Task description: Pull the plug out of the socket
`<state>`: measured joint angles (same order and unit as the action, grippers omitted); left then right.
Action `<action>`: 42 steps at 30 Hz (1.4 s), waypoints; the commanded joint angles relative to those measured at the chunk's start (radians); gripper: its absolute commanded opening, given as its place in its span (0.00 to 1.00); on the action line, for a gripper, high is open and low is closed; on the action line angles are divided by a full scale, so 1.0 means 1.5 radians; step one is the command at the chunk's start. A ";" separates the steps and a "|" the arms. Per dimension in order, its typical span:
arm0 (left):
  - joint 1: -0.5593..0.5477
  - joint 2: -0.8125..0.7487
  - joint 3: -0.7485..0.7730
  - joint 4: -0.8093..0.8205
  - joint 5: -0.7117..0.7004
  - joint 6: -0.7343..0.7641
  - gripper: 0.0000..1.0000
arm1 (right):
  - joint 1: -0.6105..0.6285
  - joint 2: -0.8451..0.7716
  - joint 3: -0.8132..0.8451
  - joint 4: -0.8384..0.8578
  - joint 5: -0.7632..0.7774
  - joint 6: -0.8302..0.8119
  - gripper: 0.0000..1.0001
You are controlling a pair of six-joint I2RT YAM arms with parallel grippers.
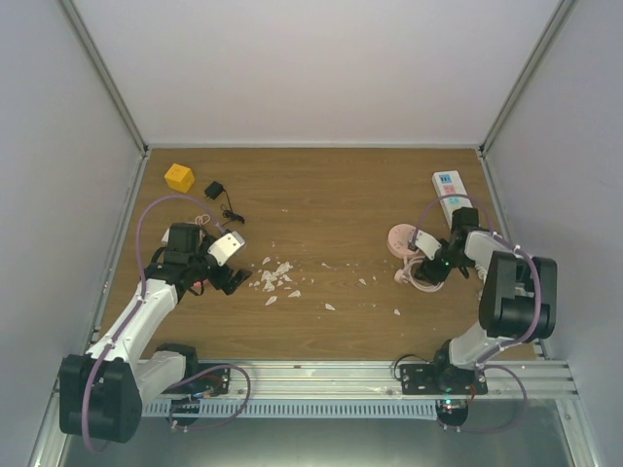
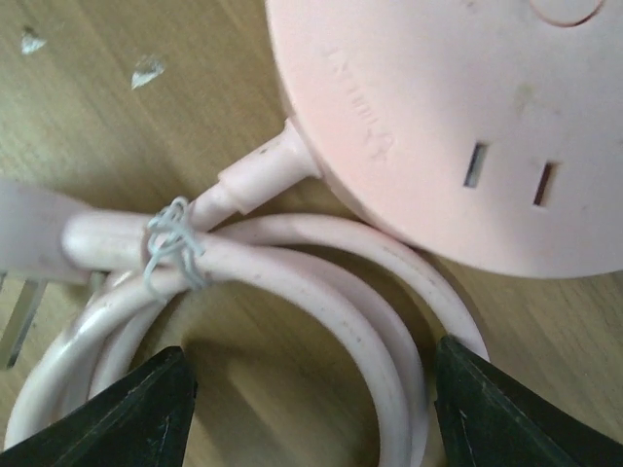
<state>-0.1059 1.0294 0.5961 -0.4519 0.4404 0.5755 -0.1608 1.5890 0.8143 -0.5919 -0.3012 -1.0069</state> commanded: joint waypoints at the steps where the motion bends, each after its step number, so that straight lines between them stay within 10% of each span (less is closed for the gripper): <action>1: -0.004 -0.005 -0.007 0.029 0.001 -0.005 0.99 | 0.004 0.048 0.012 0.020 0.022 -0.003 0.64; 7: -0.004 -0.005 -0.007 0.030 -0.001 -0.005 0.99 | -0.047 0.112 0.057 0.010 0.020 -0.006 0.39; 24: -0.005 0.005 -0.007 0.032 0.003 -0.004 0.99 | -0.179 0.120 0.049 -0.010 0.008 -0.006 0.07; 42: -0.005 0.003 -0.007 0.033 0.008 -0.003 0.99 | -0.219 -0.080 -0.125 0.124 0.025 0.203 0.01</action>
<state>-0.1070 1.0344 0.5961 -0.4515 0.4404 0.5755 -0.4755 1.4982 0.6750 -0.4221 -0.3431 -0.7883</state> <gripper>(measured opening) 0.990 0.071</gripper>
